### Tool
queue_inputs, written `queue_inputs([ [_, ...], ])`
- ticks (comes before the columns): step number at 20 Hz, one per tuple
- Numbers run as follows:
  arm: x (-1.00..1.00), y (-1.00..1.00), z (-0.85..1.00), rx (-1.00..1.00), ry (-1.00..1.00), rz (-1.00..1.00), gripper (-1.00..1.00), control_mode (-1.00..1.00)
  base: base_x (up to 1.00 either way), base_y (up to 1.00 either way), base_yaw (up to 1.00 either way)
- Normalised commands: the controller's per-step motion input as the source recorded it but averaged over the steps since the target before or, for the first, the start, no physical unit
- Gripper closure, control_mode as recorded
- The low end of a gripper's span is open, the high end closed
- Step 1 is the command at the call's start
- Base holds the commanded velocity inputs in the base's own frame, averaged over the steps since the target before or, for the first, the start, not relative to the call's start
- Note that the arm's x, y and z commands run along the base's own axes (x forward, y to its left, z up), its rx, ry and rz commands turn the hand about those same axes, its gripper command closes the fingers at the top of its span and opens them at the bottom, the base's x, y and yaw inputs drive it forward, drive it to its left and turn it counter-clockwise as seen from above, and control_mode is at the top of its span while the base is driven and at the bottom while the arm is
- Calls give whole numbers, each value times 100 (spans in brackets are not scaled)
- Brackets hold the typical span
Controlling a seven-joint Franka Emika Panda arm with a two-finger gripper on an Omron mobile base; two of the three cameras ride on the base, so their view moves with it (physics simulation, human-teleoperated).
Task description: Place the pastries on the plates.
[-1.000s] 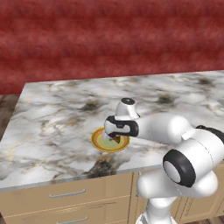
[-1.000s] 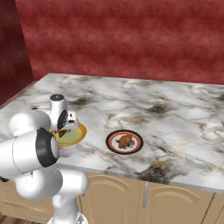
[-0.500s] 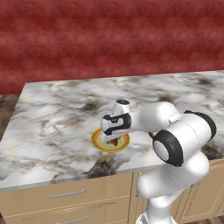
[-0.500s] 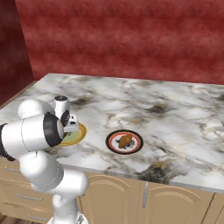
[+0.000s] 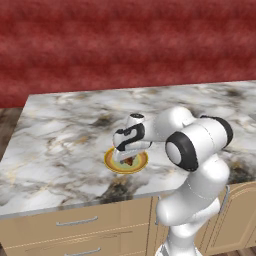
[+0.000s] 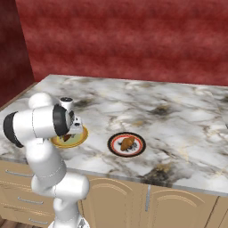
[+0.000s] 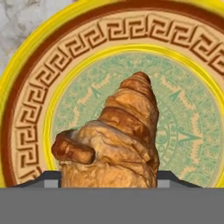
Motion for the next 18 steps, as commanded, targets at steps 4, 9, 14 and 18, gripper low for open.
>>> queue_inputs([
  [4,6,0,-39,-2,3,1,100,-100,0,0,0],
  [9,2,0,-23,0,2,3,-100,-100,0,0,0],
  [14,-17,-2,2,0,-1,2,-100,-100,0,0,0],
  [18,-29,-3,20,0,-9,1,-100,-100,0,0,0],
])
